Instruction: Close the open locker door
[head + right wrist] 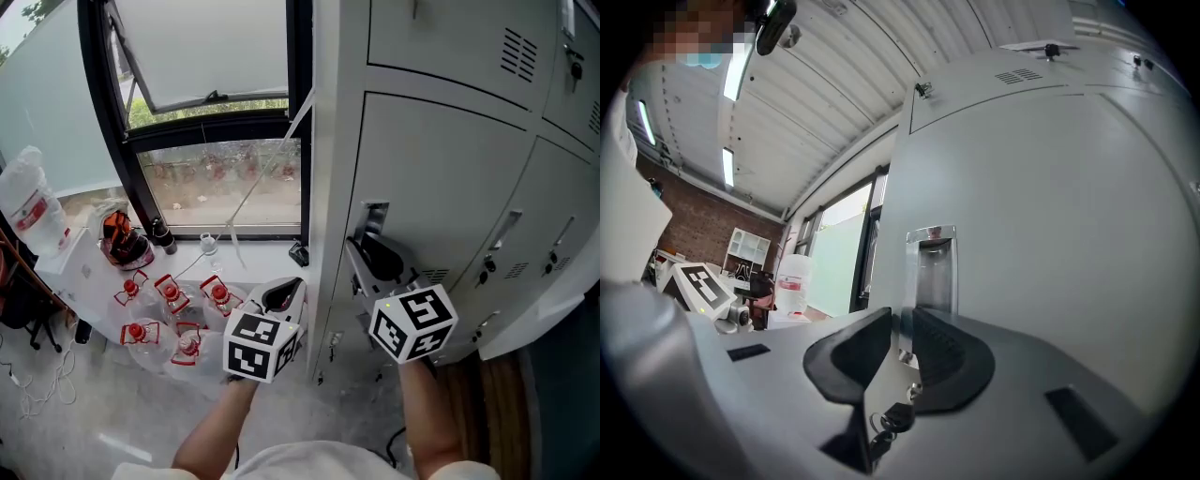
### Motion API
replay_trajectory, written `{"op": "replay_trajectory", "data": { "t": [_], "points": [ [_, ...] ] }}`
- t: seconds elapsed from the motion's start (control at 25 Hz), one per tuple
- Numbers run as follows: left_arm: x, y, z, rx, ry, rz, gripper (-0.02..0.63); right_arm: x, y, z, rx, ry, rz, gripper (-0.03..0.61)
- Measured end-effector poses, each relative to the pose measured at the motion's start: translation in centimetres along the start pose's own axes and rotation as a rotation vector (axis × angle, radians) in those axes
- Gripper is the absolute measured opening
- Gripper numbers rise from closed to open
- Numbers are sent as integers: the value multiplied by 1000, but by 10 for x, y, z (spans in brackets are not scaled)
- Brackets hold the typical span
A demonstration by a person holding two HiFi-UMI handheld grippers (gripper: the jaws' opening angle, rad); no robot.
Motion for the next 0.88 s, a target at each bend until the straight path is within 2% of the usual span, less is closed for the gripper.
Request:
{"op": "replay_trajectory", "data": {
  "t": [0.56,0.88],
  "points": [
    [-1,0,-1,7,1,-14,6,1,1,1,16,16,9,67],
    [-9,3,0,4,2,-32,6,-3,-1,0,30,10,-21,67]
  ]
}}
Point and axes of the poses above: the fingertips, and each gripper's own axes: x forward along the fingers, y to its right, z out of its underside, the point moved 5 cm from there along -x, backward along the fingers, and after that the axes turned 9 degrees about z, right-handed, at the moved point
